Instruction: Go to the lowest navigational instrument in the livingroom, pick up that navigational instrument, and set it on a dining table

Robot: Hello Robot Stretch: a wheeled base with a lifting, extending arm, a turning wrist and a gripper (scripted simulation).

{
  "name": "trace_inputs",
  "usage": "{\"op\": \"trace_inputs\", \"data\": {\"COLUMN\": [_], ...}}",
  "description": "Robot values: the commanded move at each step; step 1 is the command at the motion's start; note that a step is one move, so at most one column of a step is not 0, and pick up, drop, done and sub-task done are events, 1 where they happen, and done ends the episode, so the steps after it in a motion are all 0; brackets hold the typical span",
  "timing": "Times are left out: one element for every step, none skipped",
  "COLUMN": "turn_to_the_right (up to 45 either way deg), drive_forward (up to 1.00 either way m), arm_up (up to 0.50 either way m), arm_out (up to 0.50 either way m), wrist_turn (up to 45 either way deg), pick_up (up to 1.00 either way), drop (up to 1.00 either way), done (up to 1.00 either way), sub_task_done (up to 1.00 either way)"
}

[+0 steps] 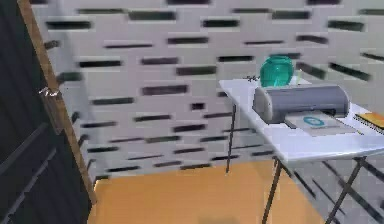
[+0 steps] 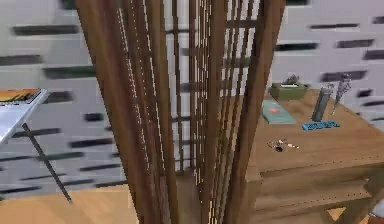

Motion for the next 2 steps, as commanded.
{"op": "trace_inputs", "data": {"turn_to_the_right": [0.0,45.0], "drive_forward": [0.65,0.0], "arm_up": [0.0,0.0], "arm_out": [0.0,0.0], "wrist_turn": [0.0,0.0], "pick_up": [0.0,0.0], "drop": [0.0,0.0], "done": [0.0,0.0], "sub_task_done": [0.0,0.0]}}
